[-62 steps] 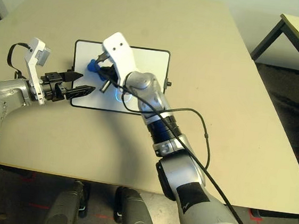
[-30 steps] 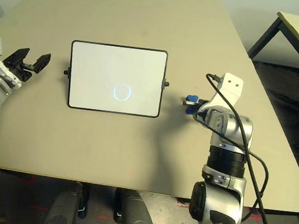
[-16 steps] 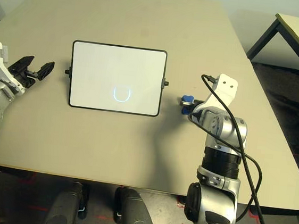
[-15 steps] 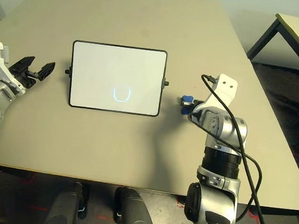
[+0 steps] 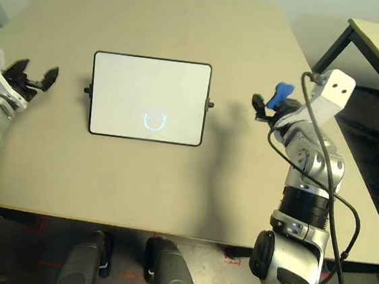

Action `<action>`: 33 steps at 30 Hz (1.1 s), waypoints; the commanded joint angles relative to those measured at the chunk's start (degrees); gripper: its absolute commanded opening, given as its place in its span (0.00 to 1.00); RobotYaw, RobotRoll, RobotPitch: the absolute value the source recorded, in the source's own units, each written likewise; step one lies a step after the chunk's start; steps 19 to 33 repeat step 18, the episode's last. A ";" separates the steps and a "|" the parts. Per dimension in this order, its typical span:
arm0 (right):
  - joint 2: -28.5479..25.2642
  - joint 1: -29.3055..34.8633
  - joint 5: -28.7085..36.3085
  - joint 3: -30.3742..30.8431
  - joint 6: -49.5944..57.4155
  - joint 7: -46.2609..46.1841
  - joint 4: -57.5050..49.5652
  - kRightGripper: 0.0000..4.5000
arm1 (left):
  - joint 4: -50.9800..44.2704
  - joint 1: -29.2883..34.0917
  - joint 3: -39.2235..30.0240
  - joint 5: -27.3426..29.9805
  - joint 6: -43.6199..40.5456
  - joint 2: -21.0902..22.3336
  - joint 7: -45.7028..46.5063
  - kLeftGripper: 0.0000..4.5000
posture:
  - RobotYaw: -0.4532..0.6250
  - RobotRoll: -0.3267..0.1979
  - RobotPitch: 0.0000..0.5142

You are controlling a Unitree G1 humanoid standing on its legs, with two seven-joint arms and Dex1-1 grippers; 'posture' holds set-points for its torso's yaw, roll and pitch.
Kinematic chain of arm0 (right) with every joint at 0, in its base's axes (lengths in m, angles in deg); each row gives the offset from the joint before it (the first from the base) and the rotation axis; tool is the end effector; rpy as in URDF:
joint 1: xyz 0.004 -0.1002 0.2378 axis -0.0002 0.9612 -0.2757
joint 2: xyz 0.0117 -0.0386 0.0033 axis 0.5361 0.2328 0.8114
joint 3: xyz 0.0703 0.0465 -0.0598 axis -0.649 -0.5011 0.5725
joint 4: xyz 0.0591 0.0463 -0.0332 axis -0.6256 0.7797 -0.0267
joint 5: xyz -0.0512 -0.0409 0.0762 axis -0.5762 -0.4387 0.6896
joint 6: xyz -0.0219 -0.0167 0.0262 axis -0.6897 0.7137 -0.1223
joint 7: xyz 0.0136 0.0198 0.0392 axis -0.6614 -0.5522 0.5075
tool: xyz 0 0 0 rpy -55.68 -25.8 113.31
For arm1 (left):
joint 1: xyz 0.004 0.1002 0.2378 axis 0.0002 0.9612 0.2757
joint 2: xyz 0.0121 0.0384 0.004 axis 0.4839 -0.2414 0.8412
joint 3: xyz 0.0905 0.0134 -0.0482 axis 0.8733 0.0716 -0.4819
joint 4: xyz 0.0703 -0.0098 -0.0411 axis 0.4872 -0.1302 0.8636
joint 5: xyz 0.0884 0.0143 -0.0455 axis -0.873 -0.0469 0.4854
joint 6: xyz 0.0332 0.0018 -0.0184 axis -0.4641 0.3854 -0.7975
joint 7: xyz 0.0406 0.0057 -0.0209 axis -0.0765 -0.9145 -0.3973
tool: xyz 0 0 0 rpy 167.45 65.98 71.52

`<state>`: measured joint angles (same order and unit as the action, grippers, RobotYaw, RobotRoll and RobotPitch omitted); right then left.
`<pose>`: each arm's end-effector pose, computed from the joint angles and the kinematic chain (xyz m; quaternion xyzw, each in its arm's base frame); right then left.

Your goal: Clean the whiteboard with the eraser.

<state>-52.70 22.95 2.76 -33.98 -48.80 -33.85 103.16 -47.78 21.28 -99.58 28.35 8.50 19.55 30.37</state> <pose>0.2856 -0.3021 0.1574 0.0103 0.0556 -0.0502 0.9971 0.3047 0.3023 0.1536 0.0635 -0.0794 -0.0274 0.9944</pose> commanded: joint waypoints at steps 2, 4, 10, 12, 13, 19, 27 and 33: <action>-0.40 -0.17 2.92 -1.21 -2.18 1.04 3.10 1.00 | 1.94 -0.23 -0.82 0.25 0.56 1.12 -1.03 1.00 | 0.36 0.62 0.33; -0.30 -0.31 4.30 -1.03 -0.73 1.62 2.66 1.00 | 2.28 -0.09 -1.25 0.69 0.44 1.17 -1.38 1.00 | 0.36 0.62 0.34; -1.12 0.11 3.74 0.86 -5.31 3.09 6.25 1.00 | 2.23 1.92 -2.03 0.35 2.02 1.09 -0.47 1.00 | 0.35 0.62 0.34; -1.28 0.59 2.93 0.80 -11.64 3.44 9.65 1.00 | 3.40 2.68 -2.04 -0.62 4.75 1.64 0.26 1.00 | 0.35 0.62 0.34; -1.59 0.86 2.16 1.10 -14.83 3.45 11.50 1.00 | 4.05 3.22 -1.93 -1.36 6.53 1.91 0.86 1.00 | 0.35 0.62 0.34; -0.62 1.93 2.52 0.09 -26.04 4.10 18.60 1.00 | 7.46 5.82 -3.59 -1.64 12.51 2.27 4.10 1.00 | 0.36 0.62 0.32; -0.62 1.93 2.52 0.09 -26.04 4.10 18.60 1.00 | 7.46 5.82 -3.59 -1.64 12.51 2.27 4.10 1.00 | 0.36 0.62 0.32; -0.62 1.93 2.52 0.09 -26.04 4.10 18.60 1.00 | 7.46 5.82 -3.59 -1.64 12.51 2.27 4.10 1.00 | 0.36 0.62 0.32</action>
